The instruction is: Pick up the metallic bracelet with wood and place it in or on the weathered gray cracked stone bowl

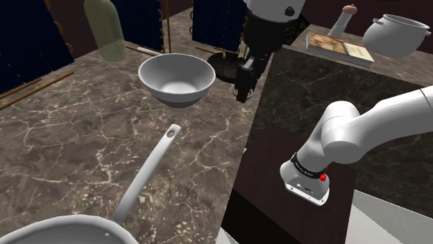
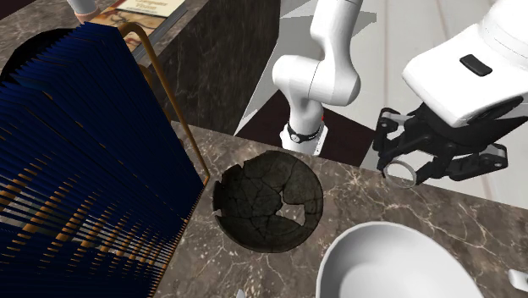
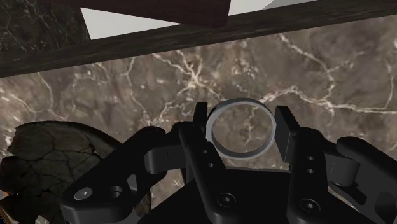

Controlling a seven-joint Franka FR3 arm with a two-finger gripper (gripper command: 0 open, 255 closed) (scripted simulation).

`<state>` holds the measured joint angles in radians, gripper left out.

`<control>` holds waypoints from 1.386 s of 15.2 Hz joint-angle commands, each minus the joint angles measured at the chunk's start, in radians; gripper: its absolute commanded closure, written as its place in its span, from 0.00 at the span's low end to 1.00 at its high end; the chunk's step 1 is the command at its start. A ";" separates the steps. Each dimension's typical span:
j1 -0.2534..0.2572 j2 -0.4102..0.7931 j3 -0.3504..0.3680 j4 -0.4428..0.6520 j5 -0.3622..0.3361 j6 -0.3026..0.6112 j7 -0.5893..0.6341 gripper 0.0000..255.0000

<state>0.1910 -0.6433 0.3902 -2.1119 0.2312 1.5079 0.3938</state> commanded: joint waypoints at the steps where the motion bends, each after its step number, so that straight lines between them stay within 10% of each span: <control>1: -0.003 0.012 -0.002 0.036 -0.004 -0.025 0.004 1.00; 21: -0.109 0.191 -0.241 0.219 -0.165 -0.063 -0.299 1.00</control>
<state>0.0887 -0.4745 0.1610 -1.9089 0.0753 1.4401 0.1135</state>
